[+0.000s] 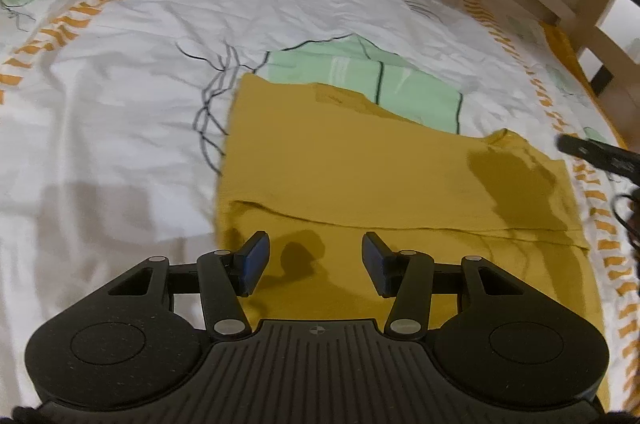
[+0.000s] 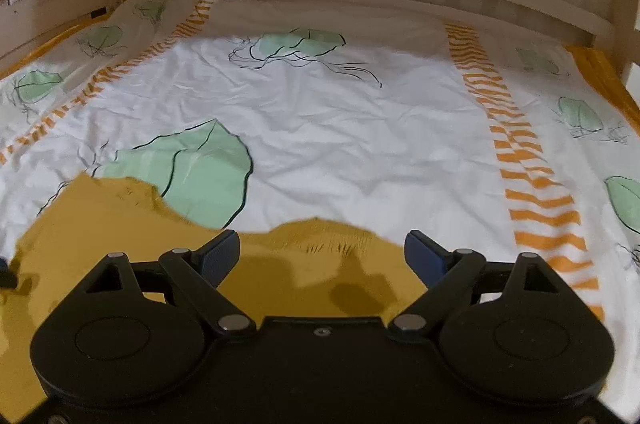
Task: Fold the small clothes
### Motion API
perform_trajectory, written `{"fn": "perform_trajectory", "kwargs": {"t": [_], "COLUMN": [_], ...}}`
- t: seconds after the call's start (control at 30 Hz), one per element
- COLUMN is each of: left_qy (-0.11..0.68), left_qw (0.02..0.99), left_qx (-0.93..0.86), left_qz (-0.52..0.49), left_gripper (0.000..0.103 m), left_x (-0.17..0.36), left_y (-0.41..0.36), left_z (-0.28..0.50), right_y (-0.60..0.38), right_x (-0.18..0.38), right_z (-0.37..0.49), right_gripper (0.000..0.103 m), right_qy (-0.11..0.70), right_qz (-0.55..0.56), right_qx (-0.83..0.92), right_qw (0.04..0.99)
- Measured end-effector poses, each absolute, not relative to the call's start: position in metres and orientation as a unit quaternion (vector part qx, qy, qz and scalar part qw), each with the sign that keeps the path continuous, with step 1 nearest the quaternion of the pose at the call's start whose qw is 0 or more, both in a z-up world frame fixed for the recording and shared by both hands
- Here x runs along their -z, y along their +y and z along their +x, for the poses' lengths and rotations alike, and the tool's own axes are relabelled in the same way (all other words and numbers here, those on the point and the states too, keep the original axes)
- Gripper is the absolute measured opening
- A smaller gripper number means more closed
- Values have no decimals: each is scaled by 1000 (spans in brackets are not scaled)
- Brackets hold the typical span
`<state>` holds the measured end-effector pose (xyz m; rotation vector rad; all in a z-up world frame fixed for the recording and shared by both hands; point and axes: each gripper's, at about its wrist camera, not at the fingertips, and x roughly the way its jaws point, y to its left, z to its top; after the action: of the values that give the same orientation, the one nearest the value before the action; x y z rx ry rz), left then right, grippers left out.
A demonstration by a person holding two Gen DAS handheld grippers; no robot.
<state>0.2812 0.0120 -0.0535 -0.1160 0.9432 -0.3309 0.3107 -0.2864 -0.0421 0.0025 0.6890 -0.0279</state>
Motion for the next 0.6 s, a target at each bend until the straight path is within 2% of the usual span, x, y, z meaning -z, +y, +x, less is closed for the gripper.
{"fn": "perform_trajectory", "kwargs": {"t": [0.23,0.6], "left_qy": [452,429], "left_qw": [875,894], "left_qx": [165,130], "left_qz": [-45,-29], "left_gripper": [49,49], "left_x": [55,42], "left_y": [6,31], "left_z": [276,220], "right_y": [-293,-283], "right_x": [49,32], "right_z": [292,168], "right_gripper": [91,92], "right_qy": [350,362], "right_qz": [53,114], "right_qx": [11,19], "right_qw": [935,925]}}
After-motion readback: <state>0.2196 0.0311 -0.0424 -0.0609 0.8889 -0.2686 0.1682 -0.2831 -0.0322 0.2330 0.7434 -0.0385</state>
